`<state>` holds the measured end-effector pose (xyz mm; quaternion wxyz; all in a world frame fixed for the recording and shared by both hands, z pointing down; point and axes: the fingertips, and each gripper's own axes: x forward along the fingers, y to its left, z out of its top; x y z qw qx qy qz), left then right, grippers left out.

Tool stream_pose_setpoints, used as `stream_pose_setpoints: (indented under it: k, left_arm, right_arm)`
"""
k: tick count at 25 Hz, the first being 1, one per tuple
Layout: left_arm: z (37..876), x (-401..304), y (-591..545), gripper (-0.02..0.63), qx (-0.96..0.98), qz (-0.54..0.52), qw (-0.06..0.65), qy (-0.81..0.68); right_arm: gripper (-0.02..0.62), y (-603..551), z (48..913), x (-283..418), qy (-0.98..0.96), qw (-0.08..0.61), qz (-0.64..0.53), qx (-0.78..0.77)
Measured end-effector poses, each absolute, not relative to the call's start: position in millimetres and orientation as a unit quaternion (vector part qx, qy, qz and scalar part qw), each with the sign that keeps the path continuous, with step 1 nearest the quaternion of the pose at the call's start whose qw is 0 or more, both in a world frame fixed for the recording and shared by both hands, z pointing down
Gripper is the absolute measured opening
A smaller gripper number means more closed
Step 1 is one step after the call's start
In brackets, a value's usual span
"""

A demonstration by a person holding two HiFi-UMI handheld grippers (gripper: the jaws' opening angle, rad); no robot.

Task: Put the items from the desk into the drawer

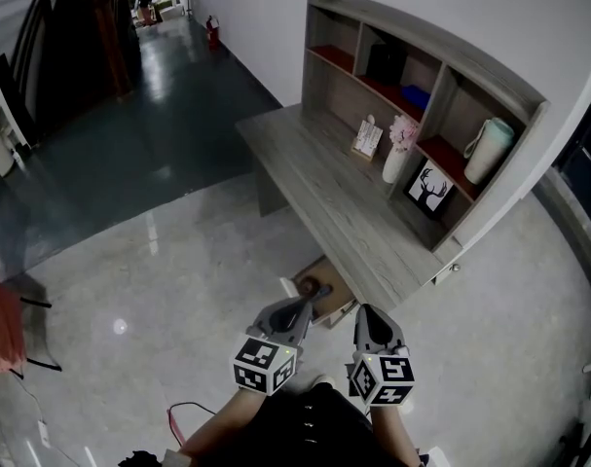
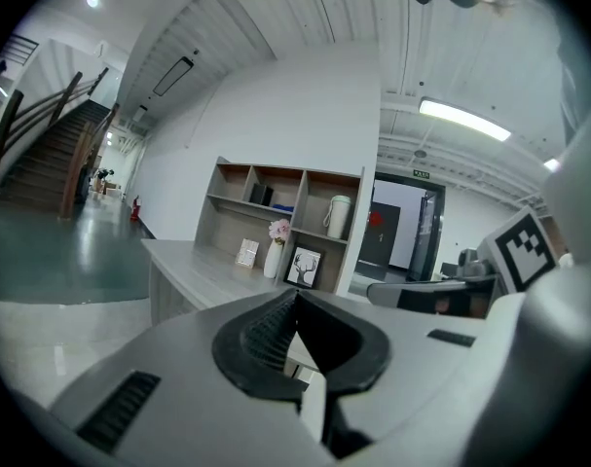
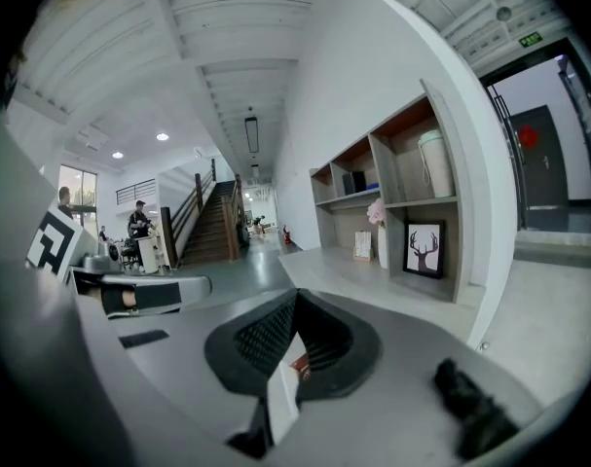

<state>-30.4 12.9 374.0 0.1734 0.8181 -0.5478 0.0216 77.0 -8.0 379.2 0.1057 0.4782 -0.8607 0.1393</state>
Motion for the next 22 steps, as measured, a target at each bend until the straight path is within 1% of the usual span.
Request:
stream_pose_setpoints:
  k: [3, 22]
  left_arm:
    - [376.6, -34.4, 18.1, 0.009, 0.813, 0.019, 0.175, -0.555]
    - [392.0, -35.8, 40.7, 0.009, 0.815, 0.039, 0.183, -0.548]
  right_arm:
    - [0.009, -1.4, 378.3, 76.1, -0.864, 0.113, 0.117, 0.477]
    - [0.010, 20.6, 384.7, 62.0, -0.862, 0.101, 0.131, 0.479]
